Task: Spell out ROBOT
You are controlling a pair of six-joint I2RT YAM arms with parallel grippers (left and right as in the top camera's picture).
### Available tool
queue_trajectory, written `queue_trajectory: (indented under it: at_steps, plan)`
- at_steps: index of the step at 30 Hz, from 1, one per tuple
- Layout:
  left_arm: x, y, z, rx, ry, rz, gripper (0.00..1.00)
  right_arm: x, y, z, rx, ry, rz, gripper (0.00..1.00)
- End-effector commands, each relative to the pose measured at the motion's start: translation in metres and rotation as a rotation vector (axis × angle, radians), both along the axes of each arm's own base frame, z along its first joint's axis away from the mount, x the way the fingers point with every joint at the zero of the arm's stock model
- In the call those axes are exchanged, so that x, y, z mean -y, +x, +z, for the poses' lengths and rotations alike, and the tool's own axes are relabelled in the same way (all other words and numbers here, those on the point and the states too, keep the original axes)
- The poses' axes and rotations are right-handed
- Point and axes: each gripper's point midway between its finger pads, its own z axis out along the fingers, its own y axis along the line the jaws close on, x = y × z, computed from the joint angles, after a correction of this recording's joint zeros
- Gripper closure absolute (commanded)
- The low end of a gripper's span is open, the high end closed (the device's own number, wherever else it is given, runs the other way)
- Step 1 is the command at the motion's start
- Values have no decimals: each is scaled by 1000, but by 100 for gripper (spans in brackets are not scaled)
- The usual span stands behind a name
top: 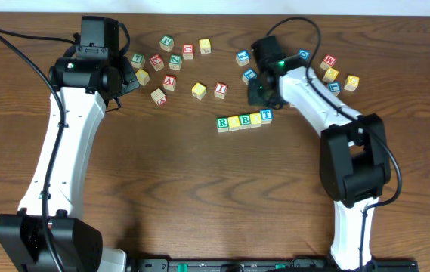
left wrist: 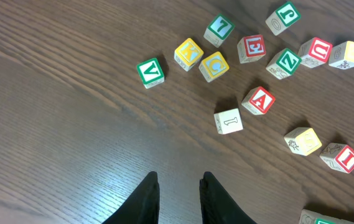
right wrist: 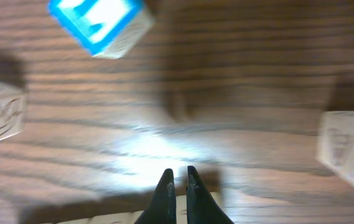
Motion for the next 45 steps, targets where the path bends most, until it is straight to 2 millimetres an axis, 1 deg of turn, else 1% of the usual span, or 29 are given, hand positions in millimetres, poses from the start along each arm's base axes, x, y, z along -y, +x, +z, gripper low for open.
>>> queue_trajectory:
  at_steps: [1, 8, 26, 38, 45]
  plan:
    - [-1, 1, -5, -9, 1, 12, 77, 7, 3, 8, 9, -1, -3, 97]
    - [-1, 1, -5, -9, 1, 12, 77, 7, -3, 3, -13, -9, 0, 99]
    - [-1, 1, -5, -10, 1, 12, 77, 6, -16, -8, -50, -20, 11, 99]
    - [-1, 1, -5, -10, 1, 12, 78, 6, -24, -11, -82, -24, 15, 99]
    - [-1, 1, -5, -10, 1, 12, 77, 3, -26, -11, -90, -9, 38, 99]
